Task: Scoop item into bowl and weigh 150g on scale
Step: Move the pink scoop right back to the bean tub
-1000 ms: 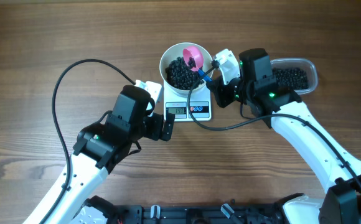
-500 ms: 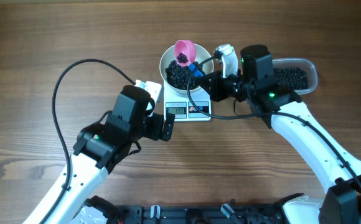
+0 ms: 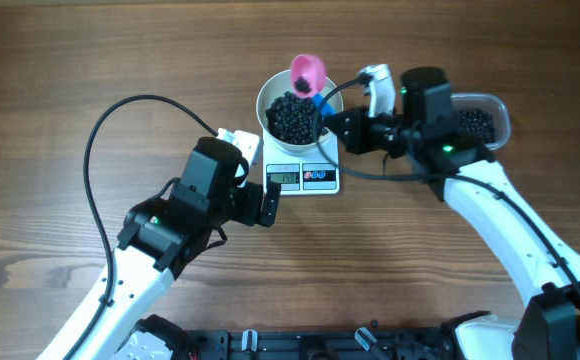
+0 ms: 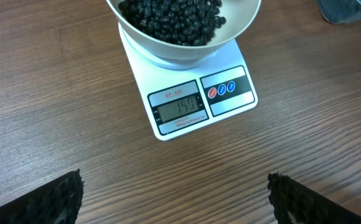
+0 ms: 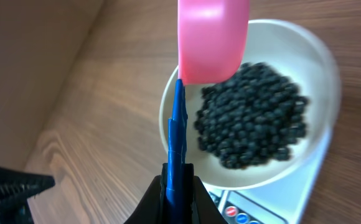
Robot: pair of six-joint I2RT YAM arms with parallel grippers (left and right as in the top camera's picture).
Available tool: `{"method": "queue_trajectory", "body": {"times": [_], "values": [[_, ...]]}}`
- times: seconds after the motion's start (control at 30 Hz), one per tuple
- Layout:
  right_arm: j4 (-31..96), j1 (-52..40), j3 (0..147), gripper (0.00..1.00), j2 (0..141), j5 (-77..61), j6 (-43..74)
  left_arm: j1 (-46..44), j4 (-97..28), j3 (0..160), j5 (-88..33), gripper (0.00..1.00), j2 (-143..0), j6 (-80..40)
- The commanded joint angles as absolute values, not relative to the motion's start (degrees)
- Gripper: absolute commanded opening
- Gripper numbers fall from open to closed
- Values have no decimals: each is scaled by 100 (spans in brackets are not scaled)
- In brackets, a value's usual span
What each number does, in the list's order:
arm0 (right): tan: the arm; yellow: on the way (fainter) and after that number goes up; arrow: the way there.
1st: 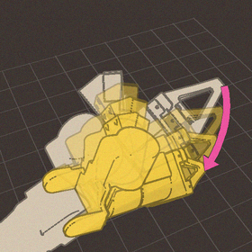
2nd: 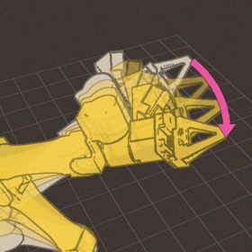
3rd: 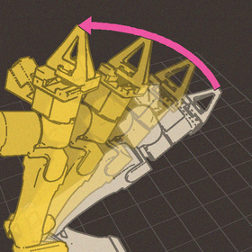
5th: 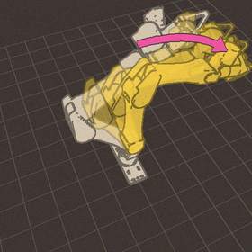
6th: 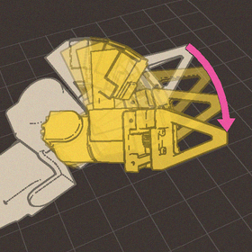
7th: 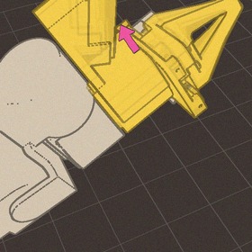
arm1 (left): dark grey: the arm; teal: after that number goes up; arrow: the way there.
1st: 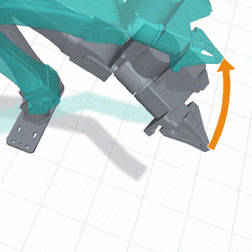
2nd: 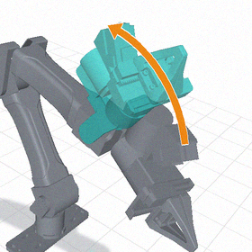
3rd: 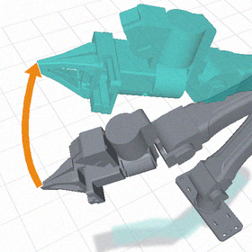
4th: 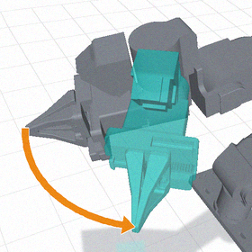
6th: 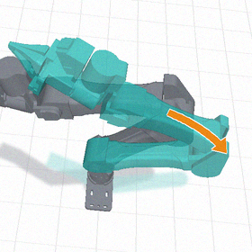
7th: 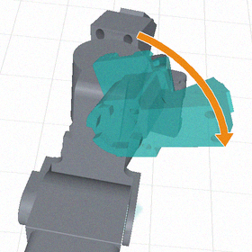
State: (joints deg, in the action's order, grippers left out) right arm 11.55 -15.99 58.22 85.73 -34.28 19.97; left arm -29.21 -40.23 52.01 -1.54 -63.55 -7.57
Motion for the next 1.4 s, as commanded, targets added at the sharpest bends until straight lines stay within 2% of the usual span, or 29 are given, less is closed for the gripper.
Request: {"method": "queue_trajectory", "body": {"times": [0.0,0.53,0.83,1.07,1.37], "values": [[1096,-1164,5859,4,8571,-3959,2119,-2947,-4010,5218,-121,100,-6355,-644],[1162,1066,5859,4,8506,-5177,2832,-2947,-4007,5218,-121,100,-6355,-644],[1872,2477,5859,4,8506,-5546,2838,-2947,-4010,5218,-121,100,-6355,-644],[2985,2971,5859,4,8490,-5913,1857,-2947,-4007,5218,-121,100,-6355,-644],[3579,3524,5859,4,8263,-5924,1492,-2947,-4007,5218,-121,100,-6355,-644]]}}
